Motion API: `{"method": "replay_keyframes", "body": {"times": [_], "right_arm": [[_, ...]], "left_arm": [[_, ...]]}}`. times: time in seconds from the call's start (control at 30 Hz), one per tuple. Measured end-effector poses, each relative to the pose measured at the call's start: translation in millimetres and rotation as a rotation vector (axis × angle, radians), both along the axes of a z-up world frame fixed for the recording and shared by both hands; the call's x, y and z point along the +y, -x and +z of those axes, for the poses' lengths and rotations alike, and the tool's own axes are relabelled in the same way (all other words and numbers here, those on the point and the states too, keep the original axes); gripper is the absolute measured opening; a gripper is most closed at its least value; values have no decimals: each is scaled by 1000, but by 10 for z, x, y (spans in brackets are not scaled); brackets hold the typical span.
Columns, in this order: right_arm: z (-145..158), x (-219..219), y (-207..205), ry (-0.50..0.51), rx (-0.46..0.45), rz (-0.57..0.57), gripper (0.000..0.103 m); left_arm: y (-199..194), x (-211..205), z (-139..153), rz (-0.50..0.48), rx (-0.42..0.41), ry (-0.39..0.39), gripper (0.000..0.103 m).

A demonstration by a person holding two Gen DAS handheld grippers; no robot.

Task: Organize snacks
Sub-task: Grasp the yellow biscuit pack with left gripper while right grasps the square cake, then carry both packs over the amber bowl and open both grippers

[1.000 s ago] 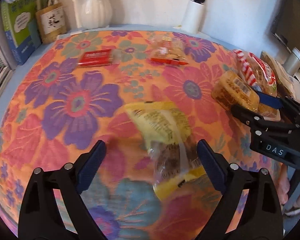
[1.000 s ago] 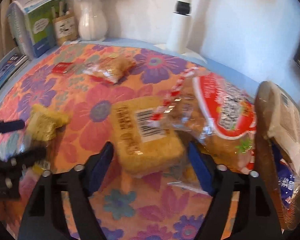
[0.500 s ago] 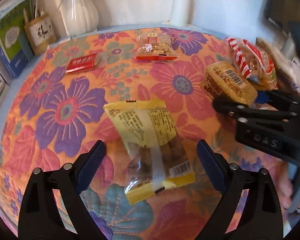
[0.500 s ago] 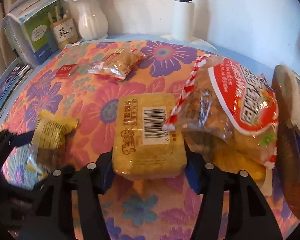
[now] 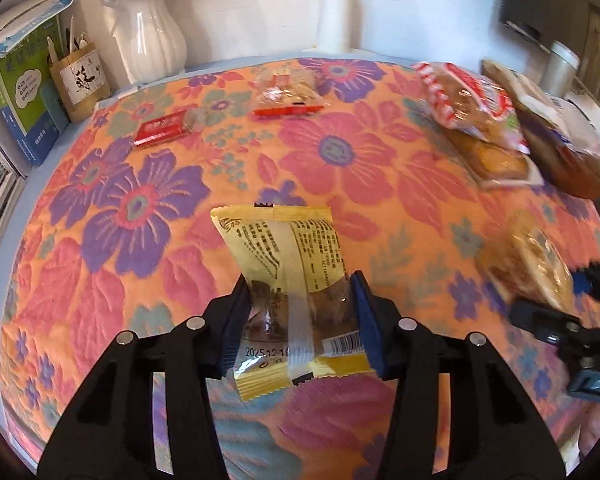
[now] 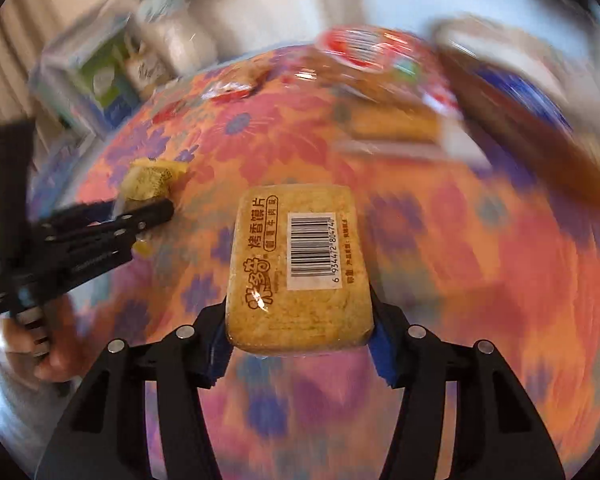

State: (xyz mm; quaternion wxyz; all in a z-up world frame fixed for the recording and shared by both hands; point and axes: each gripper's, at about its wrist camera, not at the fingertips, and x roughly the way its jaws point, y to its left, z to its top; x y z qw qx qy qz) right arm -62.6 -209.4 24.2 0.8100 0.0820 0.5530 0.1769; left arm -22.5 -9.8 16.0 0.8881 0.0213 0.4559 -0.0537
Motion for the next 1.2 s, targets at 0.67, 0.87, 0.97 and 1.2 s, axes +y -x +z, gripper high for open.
{"method": "replay_keyframes", "body": {"times": [0.67, 0.87, 0.97, 1.2], "right_arm": [[20, -526, 461, 21, -72, -172, 67], [52, -383, 485, 147, -106, -145, 59], [87, -377, 487, 155, -110, -127, 58], [441, -742, 317, -66, -121, -156, 55]], "left_arm": [[193, -464, -49, -139, -12, 91, 56], [215, -541, -51, -136, -23, 31, 50], [253, -575, -14, -142, -25, 4, 48], [275, -711, 537, -227, -109, 41, 48]]}}
